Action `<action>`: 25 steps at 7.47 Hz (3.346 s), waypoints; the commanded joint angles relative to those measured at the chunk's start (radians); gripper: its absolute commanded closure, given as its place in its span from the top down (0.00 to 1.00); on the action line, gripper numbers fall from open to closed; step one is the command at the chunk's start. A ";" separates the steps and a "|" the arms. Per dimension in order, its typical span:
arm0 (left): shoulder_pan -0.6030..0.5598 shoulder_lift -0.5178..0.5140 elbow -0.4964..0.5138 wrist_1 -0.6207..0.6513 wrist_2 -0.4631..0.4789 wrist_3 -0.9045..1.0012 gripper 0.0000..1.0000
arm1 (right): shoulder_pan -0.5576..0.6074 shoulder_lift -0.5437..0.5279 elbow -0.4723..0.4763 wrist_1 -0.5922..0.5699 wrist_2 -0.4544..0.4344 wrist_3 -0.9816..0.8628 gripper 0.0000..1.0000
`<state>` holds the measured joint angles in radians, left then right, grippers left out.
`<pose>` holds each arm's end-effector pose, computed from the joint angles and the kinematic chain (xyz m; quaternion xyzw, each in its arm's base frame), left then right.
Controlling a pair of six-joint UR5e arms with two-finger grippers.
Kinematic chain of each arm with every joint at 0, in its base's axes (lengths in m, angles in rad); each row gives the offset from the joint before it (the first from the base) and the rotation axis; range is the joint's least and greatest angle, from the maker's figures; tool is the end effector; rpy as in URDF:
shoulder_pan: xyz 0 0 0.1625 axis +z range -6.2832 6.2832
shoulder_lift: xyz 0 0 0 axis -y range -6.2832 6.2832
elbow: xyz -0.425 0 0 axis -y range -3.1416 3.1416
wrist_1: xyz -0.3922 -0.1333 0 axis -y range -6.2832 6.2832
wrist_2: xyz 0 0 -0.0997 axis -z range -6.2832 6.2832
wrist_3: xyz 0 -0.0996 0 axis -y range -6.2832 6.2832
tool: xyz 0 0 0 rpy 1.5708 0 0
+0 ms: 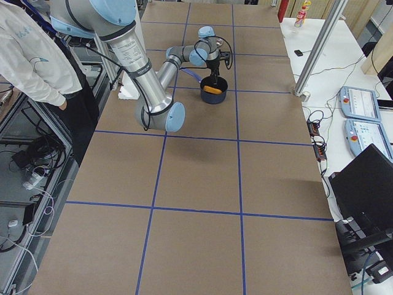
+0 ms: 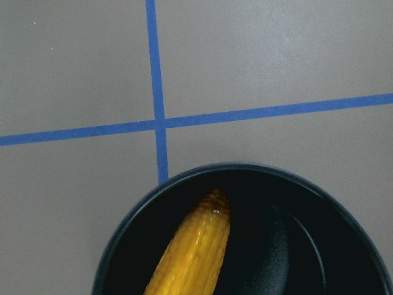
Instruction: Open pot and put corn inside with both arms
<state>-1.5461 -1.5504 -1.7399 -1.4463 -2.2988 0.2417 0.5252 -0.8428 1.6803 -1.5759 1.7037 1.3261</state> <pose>-0.0551 -0.4822 0.6012 0.0498 0.3527 0.1284 0.9256 -0.5328 -0.4476 0.1811 0.0952 -0.3967 0.1010 0.9074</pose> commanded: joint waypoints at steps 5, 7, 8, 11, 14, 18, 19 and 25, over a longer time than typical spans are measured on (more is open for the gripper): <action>-0.049 0.009 0.033 -0.003 -0.002 -0.139 0.99 | 0.534 -0.246 0.004 -0.006 0.394 -0.712 1.00; -0.048 0.009 0.025 -0.003 -0.002 -0.131 0.99 | 0.661 -0.362 -0.002 -0.001 0.428 -0.955 1.00; -0.043 0.006 0.031 -0.003 -0.001 -0.130 0.99 | 0.717 -0.418 -0.001 0.002 0.468 -1.022 1.00; -0.043 0.007 0.023 -0.005 -0.001 -0.128 0.98 | 0.902 -0.667 0.044 0.007 0.525 -1.296 1.00; -0.042 0.006 0.020 -0.005 -0.002 -0.128 0.99 | 1.027 -0.833 0.070 0.007 0.527 -1.384 1.00; -0.042 0.006 0.020 -0.003 -0.001 -0.128 0.99 | 1.043 -0.860 0.065 0.004 0.533 -1.389 1.00; -0.042 0.006 0.020 -0.003 -0.001 -0.130 0.98 | 1.043 -0.857 0.067 0.005 0.533 -1.380 1.00; -0.042 0.079 -0.033 -0.003 -0.001 -0.128 0.99 | 1.043 -0.854 0.070 0.005 0.534 -1.378 1.00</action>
<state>-1.5877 -1.4764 -1.7704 -1.4507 -2.2998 0.1139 1.5677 -1.6967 1.7529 -1.5708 2.2376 -0.0536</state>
